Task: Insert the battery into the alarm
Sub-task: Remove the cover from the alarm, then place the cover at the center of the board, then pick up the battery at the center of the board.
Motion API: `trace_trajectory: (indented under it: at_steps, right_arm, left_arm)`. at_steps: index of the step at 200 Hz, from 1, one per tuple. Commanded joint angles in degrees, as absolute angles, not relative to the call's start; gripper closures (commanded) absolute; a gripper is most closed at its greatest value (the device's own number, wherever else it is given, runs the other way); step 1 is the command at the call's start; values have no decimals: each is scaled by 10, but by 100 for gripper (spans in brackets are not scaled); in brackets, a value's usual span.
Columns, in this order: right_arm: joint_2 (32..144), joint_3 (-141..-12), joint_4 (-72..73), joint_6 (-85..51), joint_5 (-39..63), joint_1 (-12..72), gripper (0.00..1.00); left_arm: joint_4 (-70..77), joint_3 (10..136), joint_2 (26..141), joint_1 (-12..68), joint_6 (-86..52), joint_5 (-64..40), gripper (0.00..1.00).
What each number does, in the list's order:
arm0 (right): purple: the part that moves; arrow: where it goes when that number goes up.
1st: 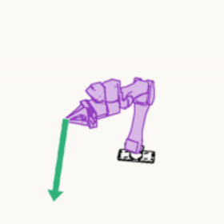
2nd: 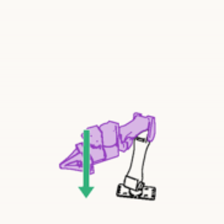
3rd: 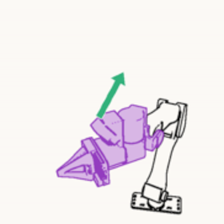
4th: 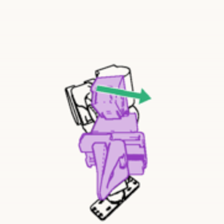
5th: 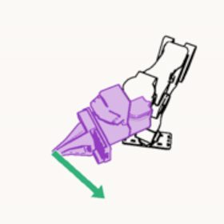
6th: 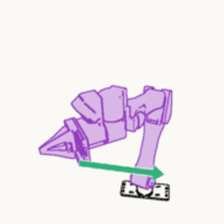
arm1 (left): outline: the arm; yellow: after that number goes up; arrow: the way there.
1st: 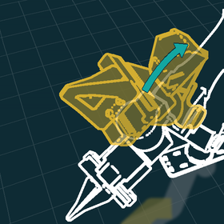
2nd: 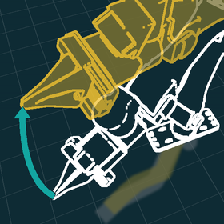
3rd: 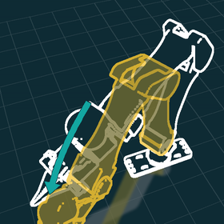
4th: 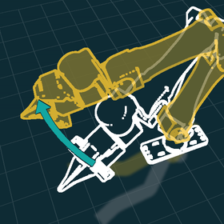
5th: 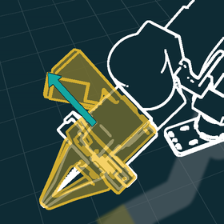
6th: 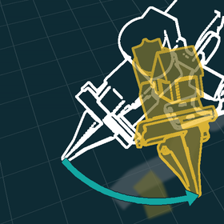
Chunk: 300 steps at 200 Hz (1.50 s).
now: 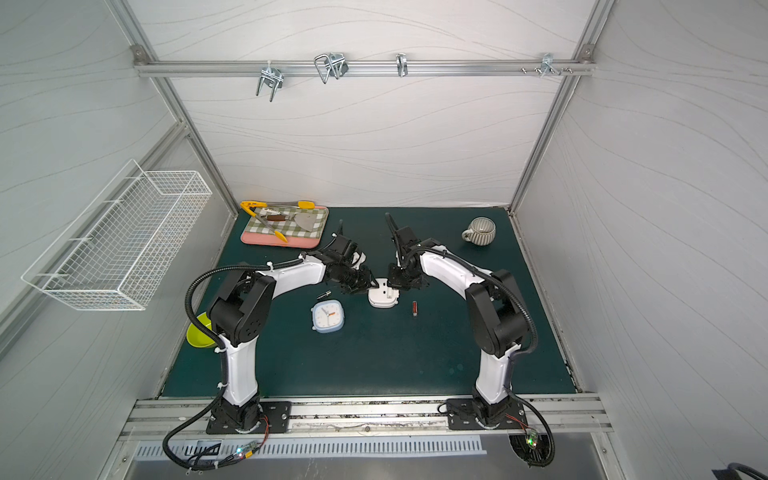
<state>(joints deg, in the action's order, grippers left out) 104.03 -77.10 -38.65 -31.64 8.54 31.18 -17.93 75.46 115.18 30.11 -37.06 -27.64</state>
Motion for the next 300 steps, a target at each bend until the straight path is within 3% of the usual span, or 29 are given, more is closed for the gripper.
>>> trace_trajectory:
  at_steps: [1,91,108,130,151,180,213,300]
  right_arm:
    - [1021,-748,-379,-313,75,269,97]
    - [1090,-738,-362,-280,36,215,93]
    - [1090,-734,-359,-277,35,213,87]
    - [1069,-719,-354,-272,36,213,71]
    - [1037,-695,-349,-272,33,213,64]
    - [979,-648,-341,-277,25,222,63]
    - [951,-615,-344,-285,21,265,62]
    - [1014,-615,-342,-290,44,299,71]
  left_arm:
    - [-191,751,1156,309,-366,-281,55]
    - [-192,751,1157,309,-367,-283,55]
    - [-193,751,1156,309,-366,-282,55]
    - [-193,751,1152,309,-366,-281,55]
    - [-195,751,1148,310,-364,-277,55]
    - [-199,752,1140,311,-363,-272,53]
    - [-209,755,1118,311,-360,-263,44]
    - [-219,730,1046,311,-361,-222,26]
